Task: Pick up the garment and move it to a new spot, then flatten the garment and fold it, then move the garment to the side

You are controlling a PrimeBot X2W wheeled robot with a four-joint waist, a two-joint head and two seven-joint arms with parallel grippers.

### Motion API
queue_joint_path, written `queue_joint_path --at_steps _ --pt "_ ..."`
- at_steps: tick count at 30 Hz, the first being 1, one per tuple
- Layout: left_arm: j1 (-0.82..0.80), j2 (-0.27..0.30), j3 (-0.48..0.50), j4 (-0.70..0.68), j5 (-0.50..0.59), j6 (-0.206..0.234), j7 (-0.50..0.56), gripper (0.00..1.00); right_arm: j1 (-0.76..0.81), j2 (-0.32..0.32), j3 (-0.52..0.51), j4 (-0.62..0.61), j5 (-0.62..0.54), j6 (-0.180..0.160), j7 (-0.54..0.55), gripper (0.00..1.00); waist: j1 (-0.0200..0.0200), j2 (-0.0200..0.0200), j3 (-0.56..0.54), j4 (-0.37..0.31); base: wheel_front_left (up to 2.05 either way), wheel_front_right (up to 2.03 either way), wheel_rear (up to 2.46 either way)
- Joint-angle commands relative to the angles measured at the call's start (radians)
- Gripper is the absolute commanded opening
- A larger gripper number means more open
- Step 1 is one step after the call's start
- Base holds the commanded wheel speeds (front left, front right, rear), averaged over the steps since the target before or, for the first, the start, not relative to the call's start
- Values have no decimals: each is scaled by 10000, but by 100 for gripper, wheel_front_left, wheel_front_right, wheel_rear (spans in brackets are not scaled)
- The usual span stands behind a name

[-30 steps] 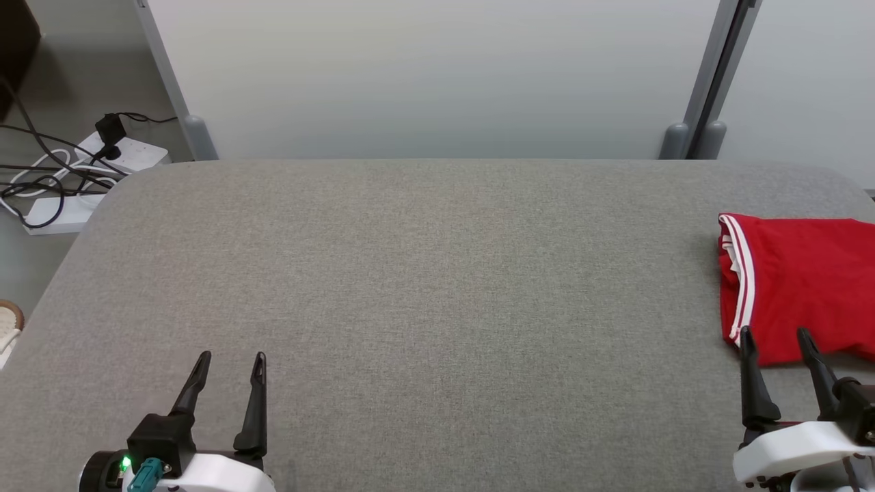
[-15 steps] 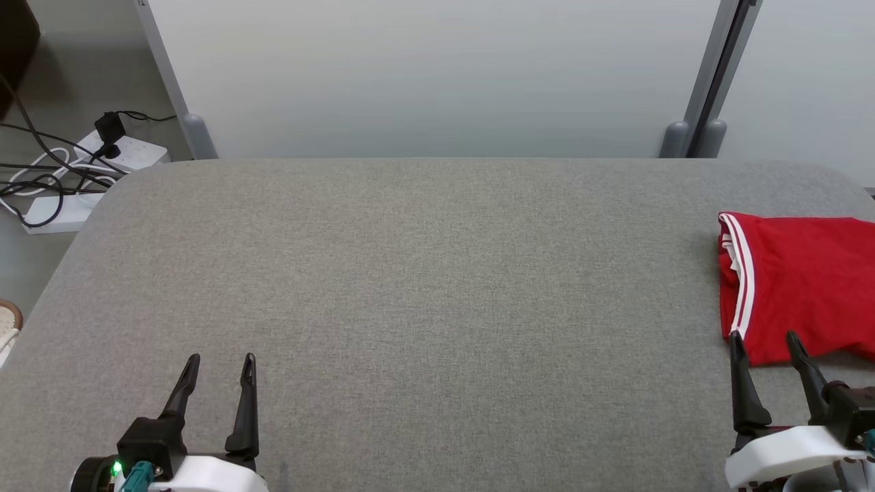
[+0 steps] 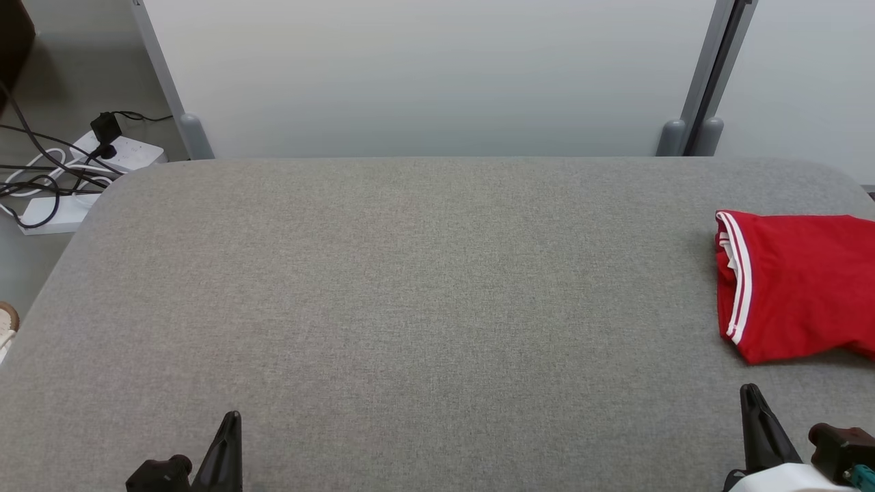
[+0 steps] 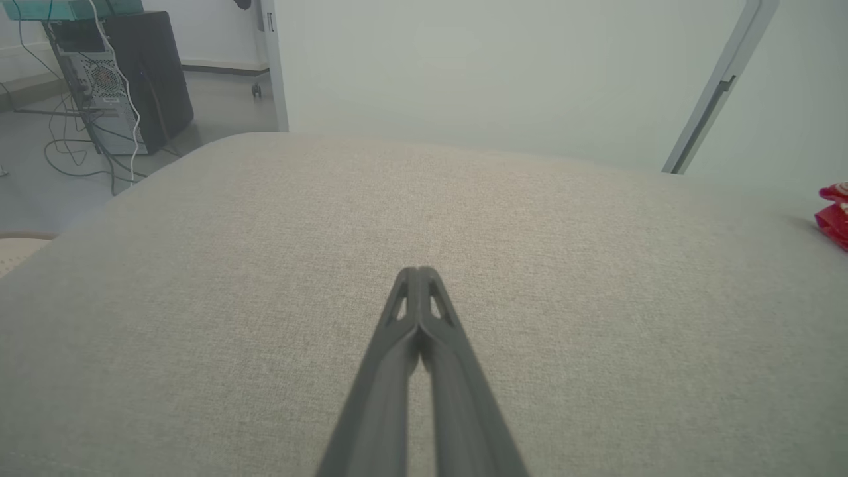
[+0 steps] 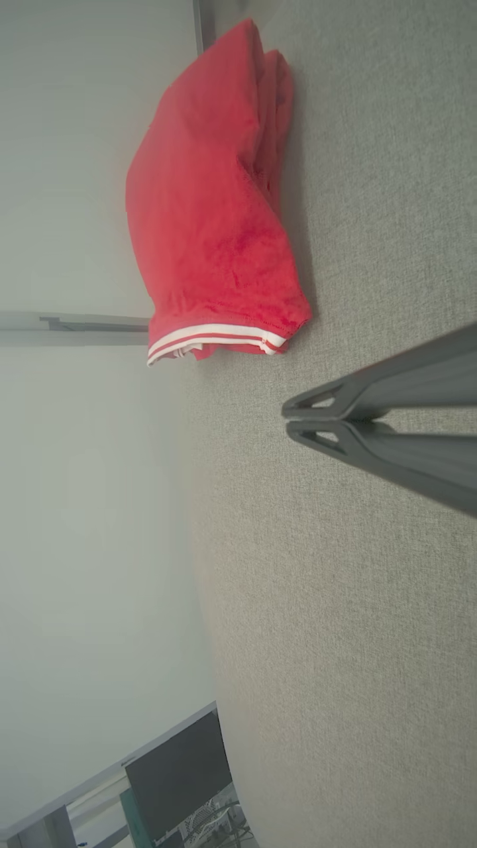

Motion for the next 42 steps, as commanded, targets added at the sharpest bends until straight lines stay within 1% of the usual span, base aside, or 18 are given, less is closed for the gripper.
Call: queue_joint_path --at_steps 1,3,5,42 --pt "-431 132 95 -262 -244 -40 34 0 -369 -125 -57 -273 245 3 99 0 9 0 5 -4 0 0 0" --pt "-445 135 91 -282 -491 -52 78 0 -375 -125 -49 -295 487 4 145 0 -4 0 27 -14 0 0 0" --pt "-463 137 89 -304 -736 -64 124 0 -386 -126 -42 -319 729 4 192 0 -6 0 43 -24 0 0 0" --pt "-873 179 243 -541 -5088 -276 1127 0 -614 -134 -84 -635 5028 16 1199 0 -7 0 201 -206 0 0 0"
